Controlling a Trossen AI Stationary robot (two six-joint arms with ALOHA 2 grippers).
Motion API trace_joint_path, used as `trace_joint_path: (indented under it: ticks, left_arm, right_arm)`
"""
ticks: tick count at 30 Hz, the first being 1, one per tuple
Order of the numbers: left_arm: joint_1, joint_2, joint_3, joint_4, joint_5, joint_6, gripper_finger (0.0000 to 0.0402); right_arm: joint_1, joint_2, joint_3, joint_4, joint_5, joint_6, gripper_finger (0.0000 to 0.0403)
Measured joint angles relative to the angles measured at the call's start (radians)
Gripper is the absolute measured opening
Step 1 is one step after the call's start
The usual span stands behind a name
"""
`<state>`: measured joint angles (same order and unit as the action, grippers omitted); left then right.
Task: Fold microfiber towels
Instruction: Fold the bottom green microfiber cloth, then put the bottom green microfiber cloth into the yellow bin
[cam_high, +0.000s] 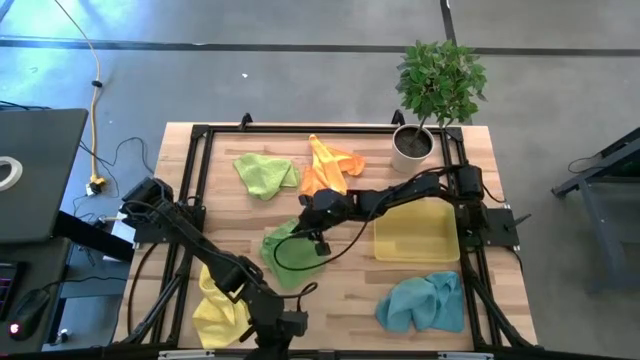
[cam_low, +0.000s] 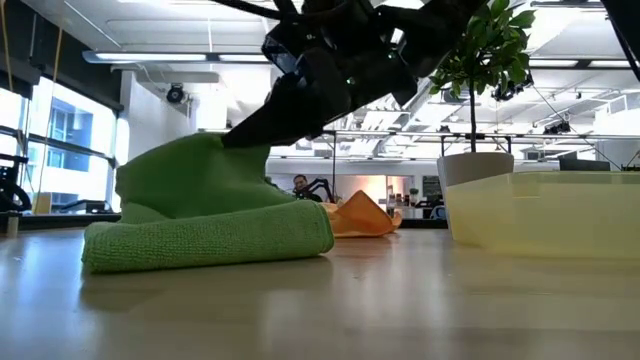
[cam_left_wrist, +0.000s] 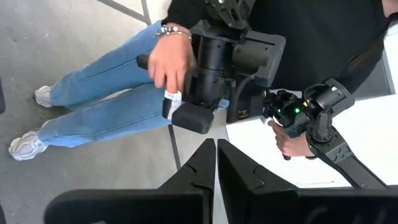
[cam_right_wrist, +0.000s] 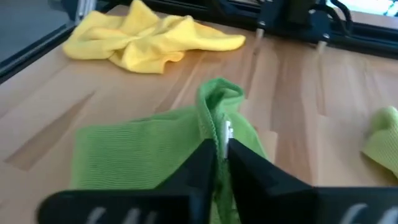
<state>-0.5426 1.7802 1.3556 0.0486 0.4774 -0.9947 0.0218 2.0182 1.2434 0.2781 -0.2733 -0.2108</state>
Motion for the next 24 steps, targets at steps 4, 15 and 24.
trace_joint_path:
  ticks: [4, 15, 24]
  left_arm:
    - [0.001, 0.0, 0.0, 0.0, -0.003, 0.0, 0.0008]
    - [0.004, 0.0, 0.0, -0.045, 0.003, -0.047, 0.0008]
    - [-0.009, 0.0, 0.0, -0.047, 0.008, -0.14, 0.0008]
  right_arm:
    - [0.009, -0.013, 0.0, -0.024, 0.065, 0.0, 0.0113]
    - [-0.009, -0.131, 0.143, -0.562, 0.057, 0.01, 0.018]
    - [0.151, -0.128, -0.03, -0.303, 0.018, -0.064, 0.018]
